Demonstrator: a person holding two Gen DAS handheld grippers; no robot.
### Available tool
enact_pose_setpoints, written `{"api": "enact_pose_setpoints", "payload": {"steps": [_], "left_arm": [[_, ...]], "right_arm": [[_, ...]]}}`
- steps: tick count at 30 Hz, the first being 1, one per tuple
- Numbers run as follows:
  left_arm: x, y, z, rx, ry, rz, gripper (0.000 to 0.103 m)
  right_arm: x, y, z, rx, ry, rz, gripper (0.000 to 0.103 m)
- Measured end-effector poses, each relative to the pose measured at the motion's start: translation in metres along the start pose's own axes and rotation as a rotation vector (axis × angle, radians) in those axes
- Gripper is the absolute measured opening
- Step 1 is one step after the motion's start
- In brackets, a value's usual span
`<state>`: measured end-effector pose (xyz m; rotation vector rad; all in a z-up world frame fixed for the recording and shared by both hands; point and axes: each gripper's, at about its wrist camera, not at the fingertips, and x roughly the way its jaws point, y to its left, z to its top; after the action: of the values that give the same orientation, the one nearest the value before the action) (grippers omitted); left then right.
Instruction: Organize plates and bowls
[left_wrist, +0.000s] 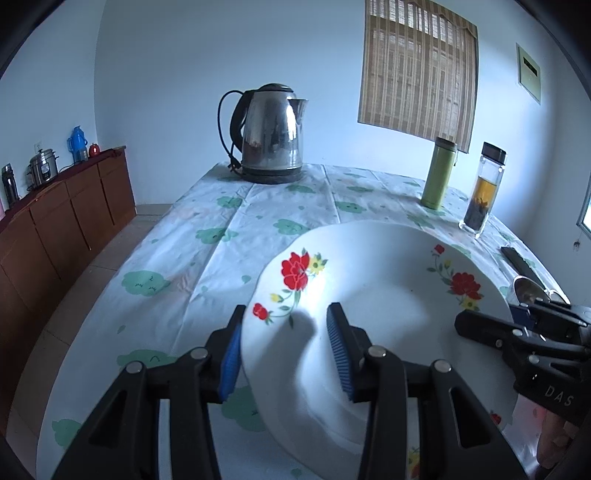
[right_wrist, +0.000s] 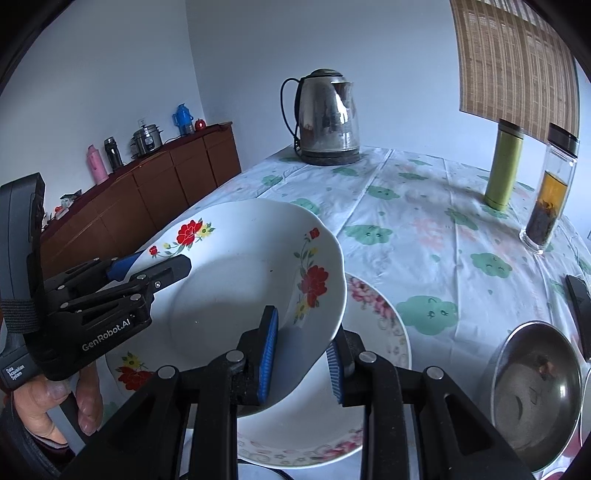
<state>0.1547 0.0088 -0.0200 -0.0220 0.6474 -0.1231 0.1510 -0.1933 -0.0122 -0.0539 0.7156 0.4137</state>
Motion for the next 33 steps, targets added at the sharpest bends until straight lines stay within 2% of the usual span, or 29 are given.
{"api": "enact_pose_setpoints", "payload": {"steps": [13,33], "left_arm": [[0.011,-0.027,-0.005,0.031,0.010,-0.045,0.041],[0.018,-0.046,-0.013,0.083,0.021,-0.042,0.041]], "right_arm": [[-0.008,-0.026,-0.011,0.029,0.007,-0.042,0.027],[-0.003,-0.041,-0.019,0.044,0.031,-0.091,0.029]]}}
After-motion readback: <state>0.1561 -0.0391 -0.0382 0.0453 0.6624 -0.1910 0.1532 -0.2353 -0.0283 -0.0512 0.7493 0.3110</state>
